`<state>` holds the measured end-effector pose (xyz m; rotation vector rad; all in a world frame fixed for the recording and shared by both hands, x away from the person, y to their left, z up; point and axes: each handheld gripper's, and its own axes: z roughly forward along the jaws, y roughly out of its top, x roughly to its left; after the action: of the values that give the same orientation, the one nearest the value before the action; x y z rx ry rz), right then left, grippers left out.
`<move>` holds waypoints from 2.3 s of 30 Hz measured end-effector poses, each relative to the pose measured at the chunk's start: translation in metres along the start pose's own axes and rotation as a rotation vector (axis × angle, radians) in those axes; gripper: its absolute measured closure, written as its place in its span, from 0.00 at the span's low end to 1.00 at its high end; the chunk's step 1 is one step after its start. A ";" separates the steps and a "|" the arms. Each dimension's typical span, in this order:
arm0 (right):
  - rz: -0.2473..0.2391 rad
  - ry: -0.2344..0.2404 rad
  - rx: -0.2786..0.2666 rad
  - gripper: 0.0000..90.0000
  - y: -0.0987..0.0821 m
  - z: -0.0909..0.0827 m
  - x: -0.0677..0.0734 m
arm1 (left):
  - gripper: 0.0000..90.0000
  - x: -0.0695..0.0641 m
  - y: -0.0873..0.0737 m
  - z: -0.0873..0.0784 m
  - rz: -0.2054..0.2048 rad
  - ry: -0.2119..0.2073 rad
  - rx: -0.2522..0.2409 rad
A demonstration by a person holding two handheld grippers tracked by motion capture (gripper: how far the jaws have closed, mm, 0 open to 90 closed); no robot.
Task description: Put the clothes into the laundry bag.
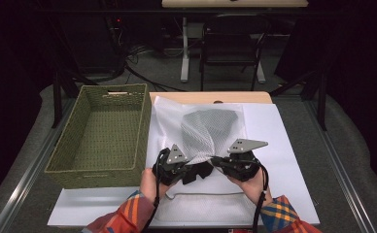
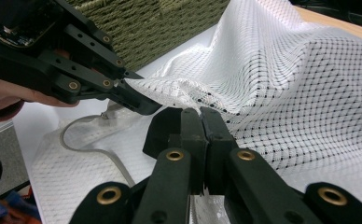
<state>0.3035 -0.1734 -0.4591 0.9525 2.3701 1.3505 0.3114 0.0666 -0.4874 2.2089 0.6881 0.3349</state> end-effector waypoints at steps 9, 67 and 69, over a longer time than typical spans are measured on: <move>0.001 0.008 0.009 0.99 -0.002 -0.002 0.003 | 0.98 -0.002 -0.002 -0.002 0.004 -0.016 -0.003; 0.012 0.071 0.221 0.99 -0.042 0.014 0.006 | 0.98 -0.020 -0.026 0.013 0.073 -0.161 0.194; 0.016 0.075 0.239 0.99 -0.045 0.017 0.006 | 0.98 -0.020 -0.027 0.014 0.072 -0.162 0.200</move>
<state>0.2894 -0.1743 -0.5058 0.9997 2.6311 1.1443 0.2912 0.0612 -0.5173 2.4237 0.5759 0.1249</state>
